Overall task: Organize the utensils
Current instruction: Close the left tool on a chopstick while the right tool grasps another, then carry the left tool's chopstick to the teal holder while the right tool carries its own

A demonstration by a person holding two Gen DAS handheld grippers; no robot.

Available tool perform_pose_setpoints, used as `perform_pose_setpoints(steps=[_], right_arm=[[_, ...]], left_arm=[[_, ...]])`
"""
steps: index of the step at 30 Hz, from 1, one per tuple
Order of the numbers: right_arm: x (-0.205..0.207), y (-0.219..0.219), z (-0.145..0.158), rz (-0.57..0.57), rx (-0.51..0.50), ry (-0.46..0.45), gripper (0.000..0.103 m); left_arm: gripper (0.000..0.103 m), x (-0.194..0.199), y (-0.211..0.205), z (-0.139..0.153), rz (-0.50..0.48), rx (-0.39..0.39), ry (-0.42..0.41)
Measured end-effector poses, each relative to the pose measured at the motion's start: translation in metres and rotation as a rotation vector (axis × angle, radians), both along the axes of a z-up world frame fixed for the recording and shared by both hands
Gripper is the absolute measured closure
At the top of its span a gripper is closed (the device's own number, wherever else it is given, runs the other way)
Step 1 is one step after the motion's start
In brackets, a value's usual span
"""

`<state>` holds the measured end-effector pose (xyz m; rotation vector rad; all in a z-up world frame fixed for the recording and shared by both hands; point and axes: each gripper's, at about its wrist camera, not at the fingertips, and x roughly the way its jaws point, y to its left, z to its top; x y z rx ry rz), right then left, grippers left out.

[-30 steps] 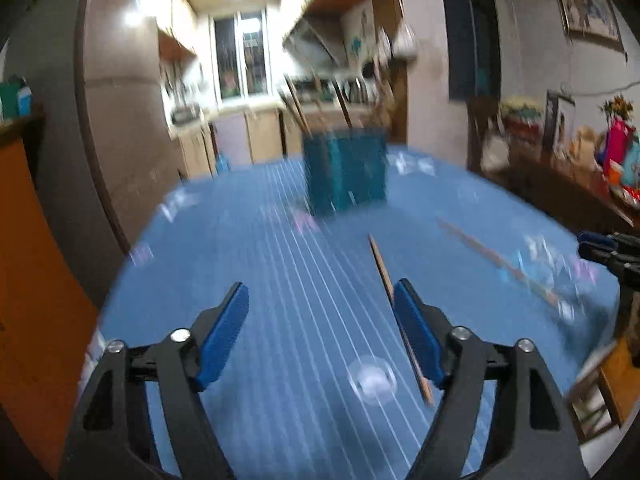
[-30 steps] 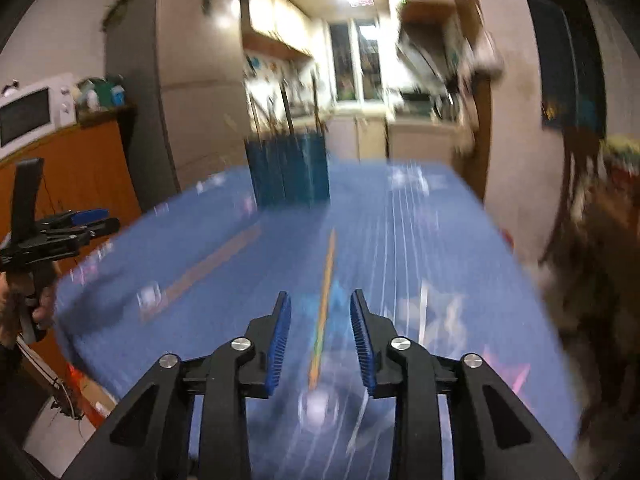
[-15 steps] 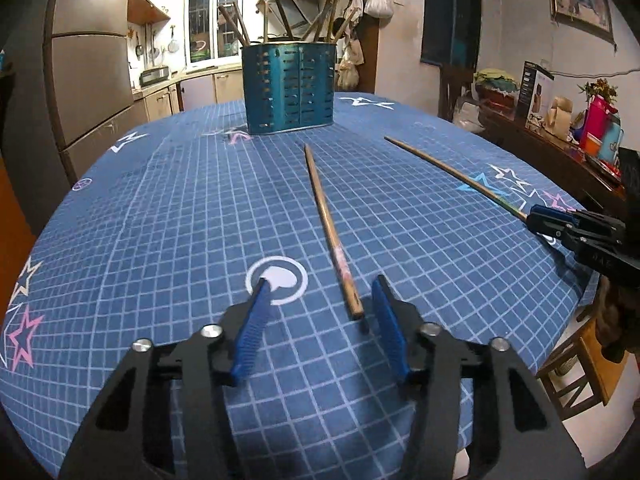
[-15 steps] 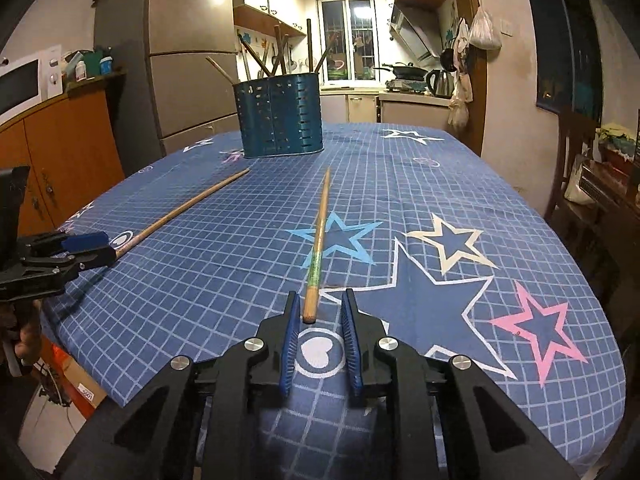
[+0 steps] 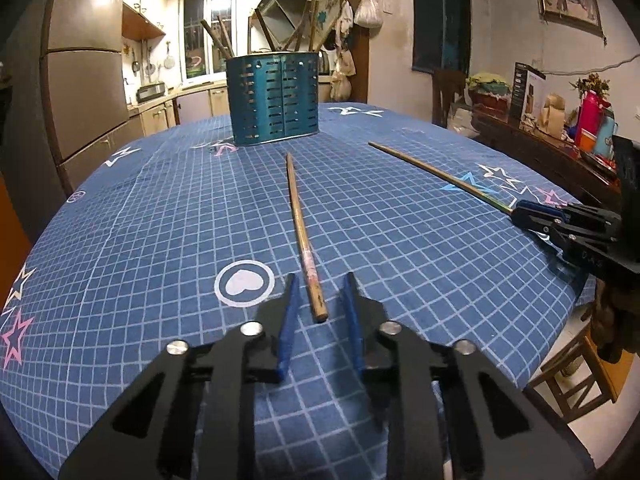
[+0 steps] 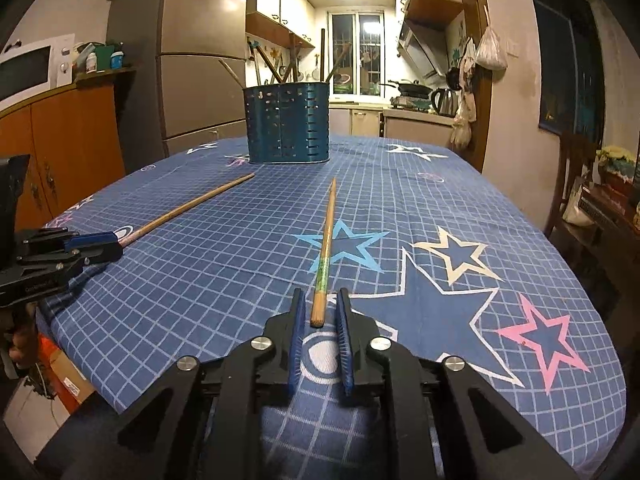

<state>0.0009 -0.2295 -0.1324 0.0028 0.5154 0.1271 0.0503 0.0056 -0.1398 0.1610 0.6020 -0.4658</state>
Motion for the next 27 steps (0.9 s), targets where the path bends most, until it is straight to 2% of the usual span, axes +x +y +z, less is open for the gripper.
perform_pose_setpoints(steps=[1, 4, 8, 13, 21, 27], right_arm=[[-0.002, 0.001, -0.001, 0.000, 0.001, -0.003, 0.094], [-0.005, 0.002, -0.002, -0.009, 0.009, -0.017, 0.095], [-0.010, -0.001, 0.001, -0.025, 0.023, -0.032, 0.095], [-0.026, -0.006, 0.022, -0.031, 0.026, -0.081, 0.095], [-0.045, -0.011, 0.075, -0.018, -0.006, -0.194, 0.095], [-0.038, -0.017, 0.117, 0.021, -0.037, -0.265, 0.095]], left_arm=[[0.094, -0.001, 0.000, 0.000, 0.008, -0.002, -0.003], [0.098, -0.001, 0.002, -0.001, 0.033, -0.019, -0.006], [0.098, -0.004, 0.005, 0.001, 0.047, -0.032, -0.001], [0.098, -0.013, 0.013, 0.014, 0.062, -0.059, -0.016], [0.098, -0.032, 0.022, 0.067, 0.053, -0.093, -0.131], [0.098, -0.023, 0.020, 0.111, 0.038, -0.109, -0.232]])
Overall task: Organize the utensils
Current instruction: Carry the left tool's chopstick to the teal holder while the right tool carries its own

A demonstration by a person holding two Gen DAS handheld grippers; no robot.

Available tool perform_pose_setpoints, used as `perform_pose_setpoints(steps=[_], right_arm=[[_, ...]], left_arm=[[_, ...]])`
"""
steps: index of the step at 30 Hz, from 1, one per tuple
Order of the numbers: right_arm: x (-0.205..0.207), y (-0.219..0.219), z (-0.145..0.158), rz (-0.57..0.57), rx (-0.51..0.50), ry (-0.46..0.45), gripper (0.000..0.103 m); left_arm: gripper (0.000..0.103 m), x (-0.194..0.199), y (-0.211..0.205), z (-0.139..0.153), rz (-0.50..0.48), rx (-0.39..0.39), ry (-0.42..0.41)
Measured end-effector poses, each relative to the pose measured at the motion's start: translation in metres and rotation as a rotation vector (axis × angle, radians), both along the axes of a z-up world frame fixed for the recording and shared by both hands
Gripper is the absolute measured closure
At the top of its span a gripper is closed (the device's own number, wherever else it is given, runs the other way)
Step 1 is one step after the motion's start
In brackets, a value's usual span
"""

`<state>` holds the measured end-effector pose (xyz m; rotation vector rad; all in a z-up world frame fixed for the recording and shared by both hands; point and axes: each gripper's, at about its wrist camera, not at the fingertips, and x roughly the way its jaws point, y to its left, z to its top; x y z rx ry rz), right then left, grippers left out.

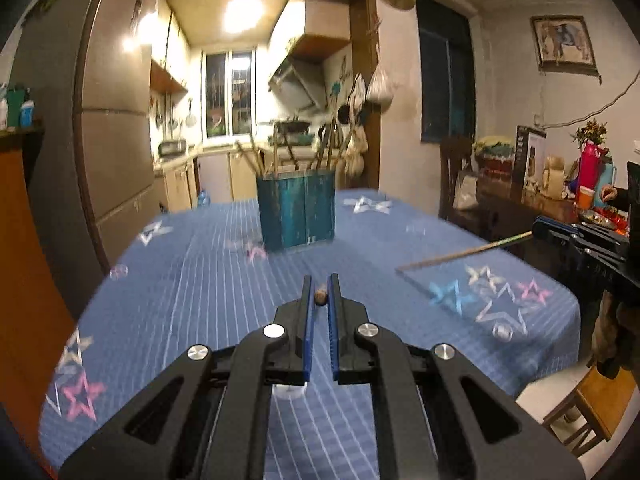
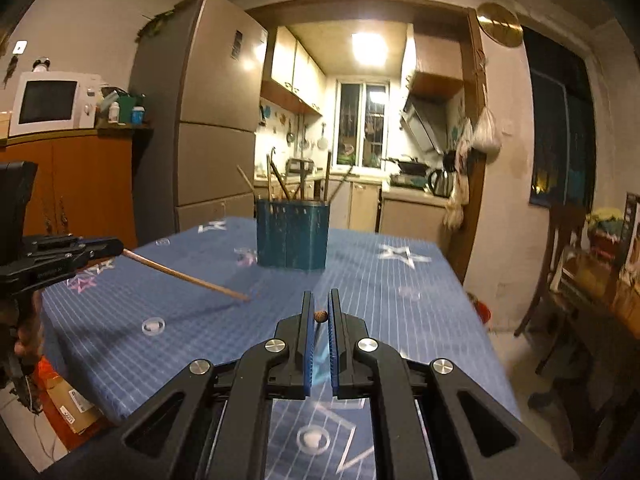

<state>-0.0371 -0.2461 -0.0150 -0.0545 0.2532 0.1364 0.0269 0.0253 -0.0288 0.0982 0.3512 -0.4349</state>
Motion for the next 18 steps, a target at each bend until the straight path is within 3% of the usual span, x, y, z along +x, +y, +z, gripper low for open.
perform_pose_setpoints(steps=[5, 18], right_arm=[[0.025, -0.007, 0.031, 0.040, -0.004, 0.008, 0.095], [0.107, -0.031, 0.081, 0.088, 0.091, 0.076, 0.095]], left_arm=[[0.098, 0.021, -0.011, 0.034, -0.011, 0.003, -0.059], [0.098, 0.103, -0.040, 0.078, -0.042, -0.013, -0.009]])
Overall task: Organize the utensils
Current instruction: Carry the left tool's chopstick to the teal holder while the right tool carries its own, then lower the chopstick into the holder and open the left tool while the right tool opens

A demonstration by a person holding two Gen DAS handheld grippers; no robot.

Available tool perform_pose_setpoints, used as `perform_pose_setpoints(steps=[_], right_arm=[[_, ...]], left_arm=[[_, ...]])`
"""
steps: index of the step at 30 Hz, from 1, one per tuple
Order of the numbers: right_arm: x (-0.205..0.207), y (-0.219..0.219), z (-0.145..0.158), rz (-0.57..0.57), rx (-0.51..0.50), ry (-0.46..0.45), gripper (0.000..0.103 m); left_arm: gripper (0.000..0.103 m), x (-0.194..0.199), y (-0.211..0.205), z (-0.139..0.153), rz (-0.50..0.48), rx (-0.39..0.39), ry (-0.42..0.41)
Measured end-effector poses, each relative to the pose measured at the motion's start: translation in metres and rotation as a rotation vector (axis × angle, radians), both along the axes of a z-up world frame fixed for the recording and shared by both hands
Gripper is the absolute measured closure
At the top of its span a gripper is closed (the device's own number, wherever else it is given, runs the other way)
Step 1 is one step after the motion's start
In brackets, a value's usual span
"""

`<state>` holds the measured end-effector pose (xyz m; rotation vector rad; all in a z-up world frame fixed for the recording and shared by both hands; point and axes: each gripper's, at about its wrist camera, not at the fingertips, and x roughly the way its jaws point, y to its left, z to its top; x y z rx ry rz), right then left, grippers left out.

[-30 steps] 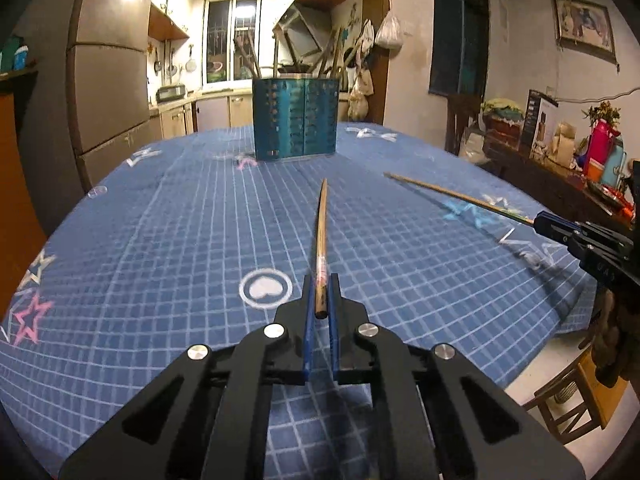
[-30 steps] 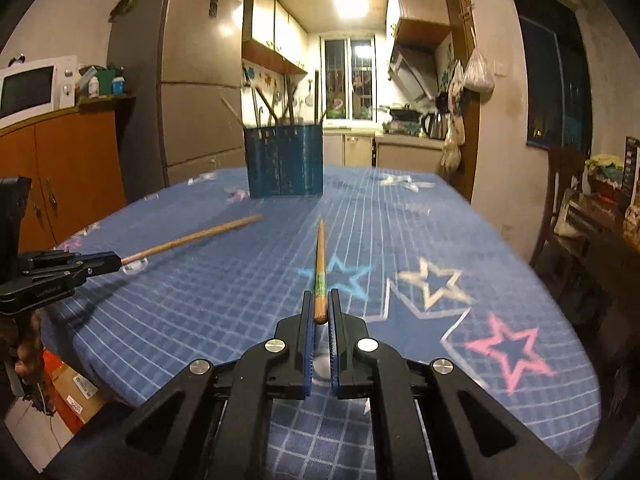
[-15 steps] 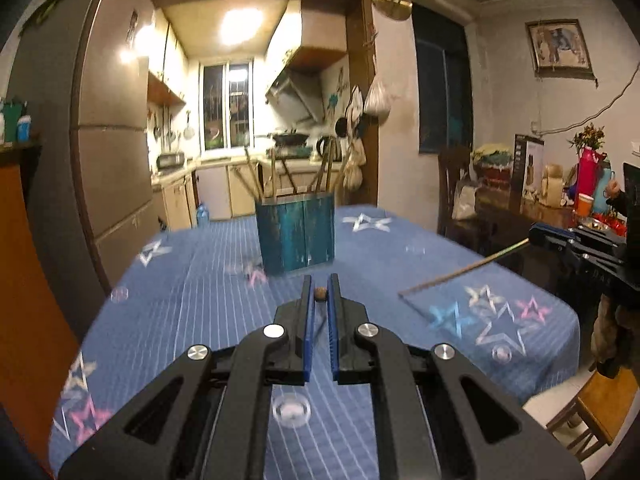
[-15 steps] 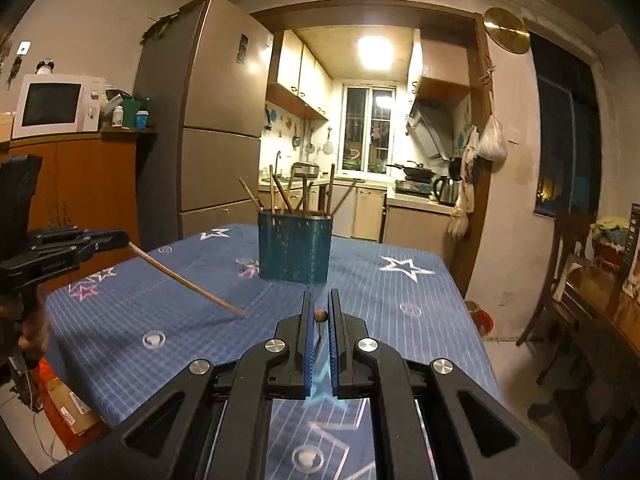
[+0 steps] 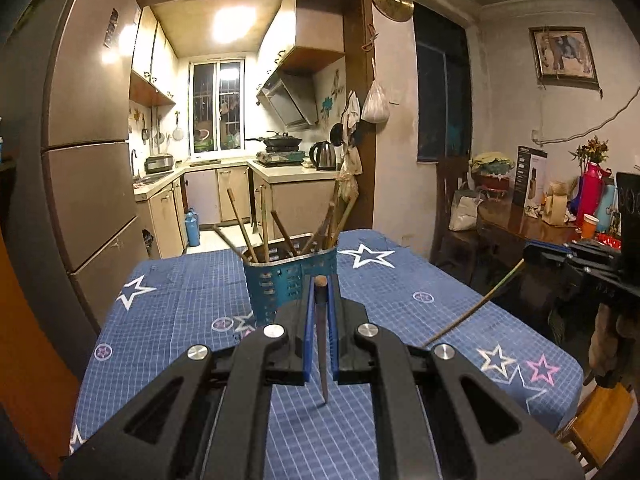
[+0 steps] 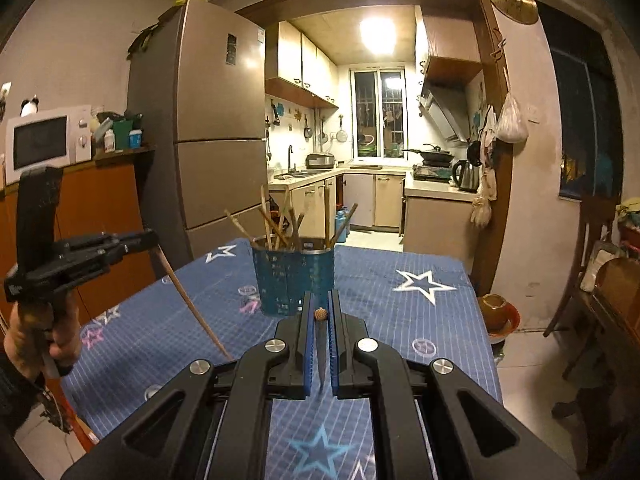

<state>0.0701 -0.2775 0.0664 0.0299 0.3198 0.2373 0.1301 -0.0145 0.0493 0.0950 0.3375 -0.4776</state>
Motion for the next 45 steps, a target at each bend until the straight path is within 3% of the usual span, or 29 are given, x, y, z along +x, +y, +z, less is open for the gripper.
perform_pose_setpoints(steps=[10, 23, 30, 37, 45], right_arm=[[0.047, 0.007, 0.054, 0.032, -0.028, -0.003, 0.095], [0.111, 0.015, 0.159, 0.047, -0.028, -0.055, 0.095], [0.151, 0.016, 0.203, 0.032, -0.005, -0.077, 0.095], [0.188, 0.025, 0.217, 0.053, 0.024, -0.072, 0.095], [0.226, 0.036, 0.180, 0.066, 0.033, -0.012, 0.095]], left_arm=[[0.098, 0.030, 0.001, 0.041, 0.020, -0.006, -0.023], [0.098, 0.070, 0.006, 0.136, 0.075, -0.036, -0.084], [0.098, 0.100, 0.003, 0.154, 0.123, -0.033, -0.096], [0.098, 0.132, -0.002, 0.143, 0.145, -0.030, -0.067], [0.098, 0.154, -0.011, 0.120, 0.146, -0.022, -0.034]])
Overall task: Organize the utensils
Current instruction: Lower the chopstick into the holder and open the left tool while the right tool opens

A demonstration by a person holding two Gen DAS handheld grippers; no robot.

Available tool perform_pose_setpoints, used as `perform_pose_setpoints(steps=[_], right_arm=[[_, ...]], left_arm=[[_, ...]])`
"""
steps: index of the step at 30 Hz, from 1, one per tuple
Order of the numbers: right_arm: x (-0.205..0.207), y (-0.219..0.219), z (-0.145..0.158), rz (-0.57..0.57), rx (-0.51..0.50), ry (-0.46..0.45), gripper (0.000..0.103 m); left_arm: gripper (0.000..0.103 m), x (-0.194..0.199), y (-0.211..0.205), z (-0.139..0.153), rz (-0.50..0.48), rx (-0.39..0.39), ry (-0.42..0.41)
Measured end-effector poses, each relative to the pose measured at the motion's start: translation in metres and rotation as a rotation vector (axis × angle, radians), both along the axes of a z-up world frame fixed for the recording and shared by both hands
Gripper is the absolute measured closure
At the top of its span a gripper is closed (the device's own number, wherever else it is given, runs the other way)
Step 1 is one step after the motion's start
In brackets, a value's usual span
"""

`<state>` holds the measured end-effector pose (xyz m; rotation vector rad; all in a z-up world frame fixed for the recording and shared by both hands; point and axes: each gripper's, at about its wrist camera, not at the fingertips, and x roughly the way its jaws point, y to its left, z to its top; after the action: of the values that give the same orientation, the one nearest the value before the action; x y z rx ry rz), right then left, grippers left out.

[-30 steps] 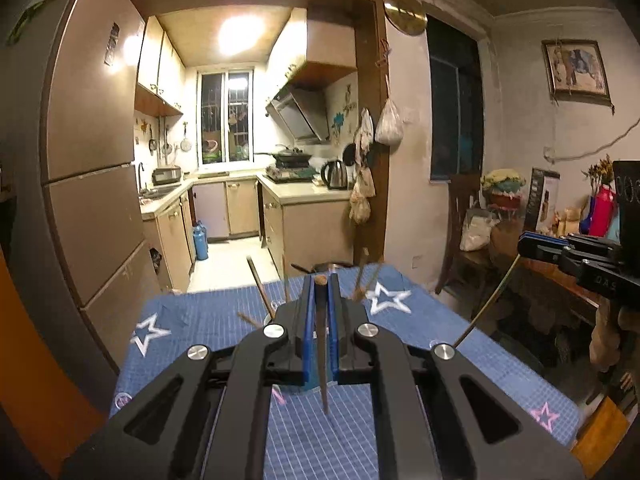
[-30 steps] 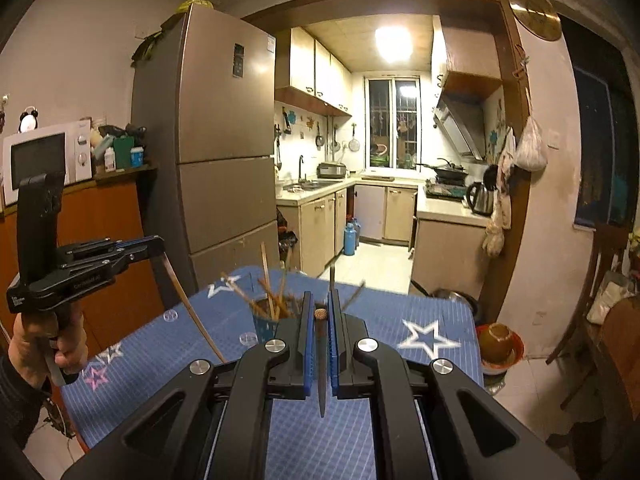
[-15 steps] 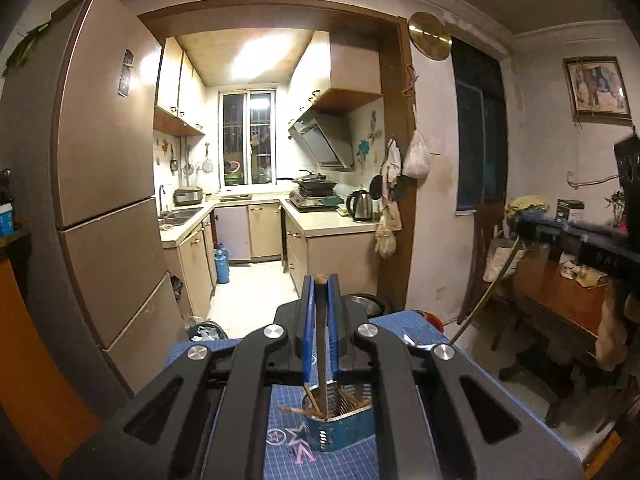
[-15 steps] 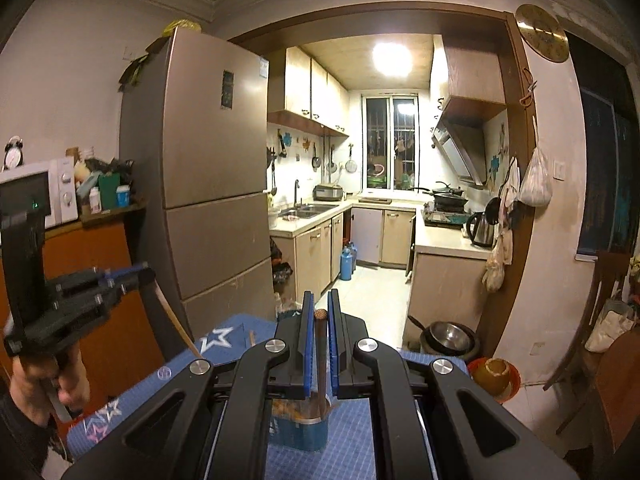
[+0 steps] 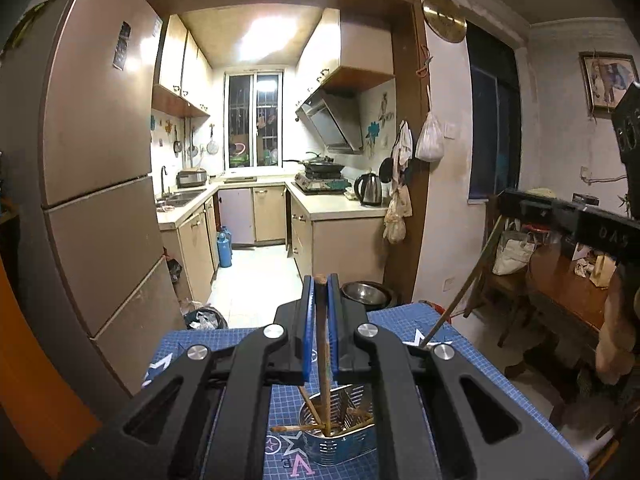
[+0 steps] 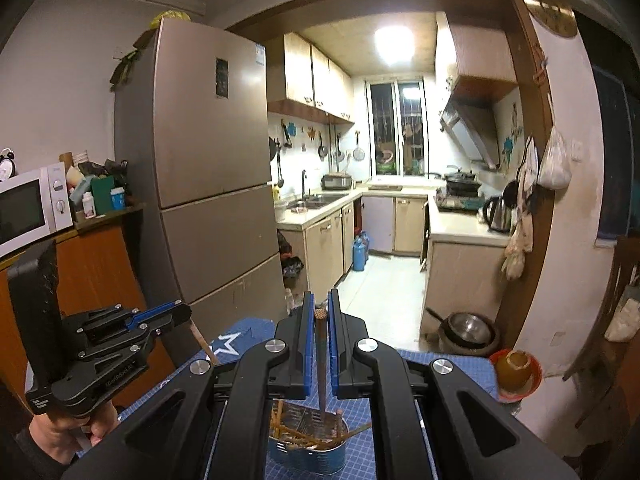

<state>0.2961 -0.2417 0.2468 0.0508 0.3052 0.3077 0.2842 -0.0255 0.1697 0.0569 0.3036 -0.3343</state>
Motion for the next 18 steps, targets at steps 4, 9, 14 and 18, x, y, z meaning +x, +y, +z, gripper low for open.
perform_pose_setpoints(steps=[4, 9, 14, 18], right_arm=[[0.014, 0.007, -0.027, 0.005, -0.010, 0.034, 0.095], [0.027, 0.014, -0.055, 0.006, -0.013, 0.060, 0.095], [0.036, 0.018, -0.078, 0.000, -0.022, 0.083, 0.095], [0.041, 0.017, -0.091, -0.007, -0.023, 0.101, 0.095]], left_arm=[[0.098, 0.008, 0.000, -0.015, 0.005, -0.001, 0.021], [0.098, 0.020, -0.005, -0.031, 0.005, 0.001, 0.046], [0.098, 0.029, -0.004, -0.050, 0.007, 0.001, 0.072], [0.098, 0.037, -0.002, -0.060, 0.015, -0.004, 0.092]])
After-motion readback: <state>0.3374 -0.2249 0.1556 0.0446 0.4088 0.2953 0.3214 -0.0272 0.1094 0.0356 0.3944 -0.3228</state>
